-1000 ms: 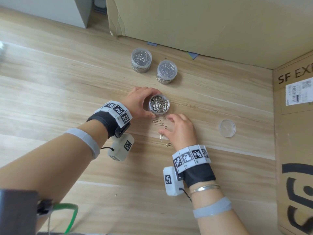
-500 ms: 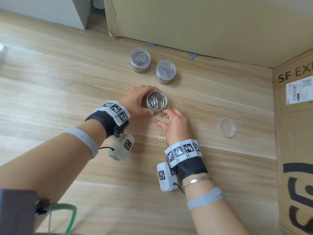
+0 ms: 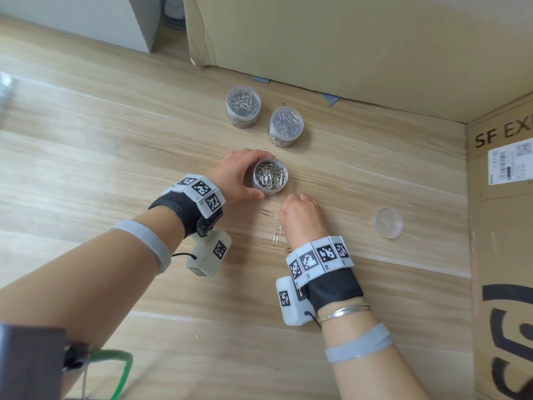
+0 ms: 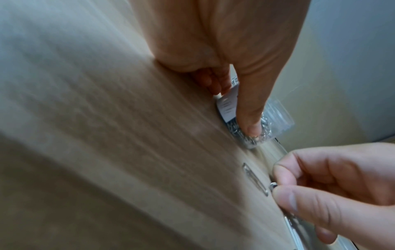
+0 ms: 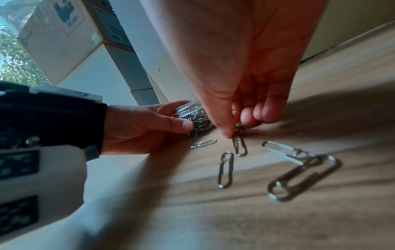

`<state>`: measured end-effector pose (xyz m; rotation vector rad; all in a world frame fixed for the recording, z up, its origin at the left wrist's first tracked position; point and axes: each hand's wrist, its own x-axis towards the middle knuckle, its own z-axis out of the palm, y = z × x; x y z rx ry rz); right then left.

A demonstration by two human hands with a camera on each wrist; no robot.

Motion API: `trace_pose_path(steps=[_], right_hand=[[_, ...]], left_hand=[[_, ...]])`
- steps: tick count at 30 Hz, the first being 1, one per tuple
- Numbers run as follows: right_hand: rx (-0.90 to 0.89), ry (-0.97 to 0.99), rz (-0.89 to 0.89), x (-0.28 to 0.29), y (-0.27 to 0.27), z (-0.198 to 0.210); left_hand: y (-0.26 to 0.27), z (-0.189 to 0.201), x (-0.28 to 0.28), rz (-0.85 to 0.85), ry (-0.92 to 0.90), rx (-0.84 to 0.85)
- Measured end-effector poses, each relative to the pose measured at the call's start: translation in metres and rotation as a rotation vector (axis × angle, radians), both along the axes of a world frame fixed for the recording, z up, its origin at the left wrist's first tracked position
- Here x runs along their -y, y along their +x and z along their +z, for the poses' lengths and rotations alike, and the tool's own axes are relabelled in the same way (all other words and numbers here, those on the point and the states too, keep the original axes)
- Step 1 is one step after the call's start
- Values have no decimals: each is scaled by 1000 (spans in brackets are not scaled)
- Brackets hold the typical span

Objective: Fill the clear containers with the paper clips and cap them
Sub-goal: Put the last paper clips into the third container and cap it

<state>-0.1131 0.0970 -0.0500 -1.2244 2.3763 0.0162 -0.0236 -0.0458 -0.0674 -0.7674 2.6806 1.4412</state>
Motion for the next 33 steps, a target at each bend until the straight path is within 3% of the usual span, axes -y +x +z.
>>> trace_pose_path(steps=[4,11,18,22,33], right_hand=[[83,-50,-83,1,-6,12],[183,-400,-247,26,-21,43],[130,-182,-226,7,-13,24],[176,-158,-254,-3,-1,14],[110,-3,-37,-2,5,15]], left_hand=[[-1,-2,0,-8,-22,8],[-2,-10,1,-32,-38,-1],[-2,-12,2,-24,-37,-21],[-2,-13,2,-26,-22,-24],[-2,-12,1,-20,-21,-37]])
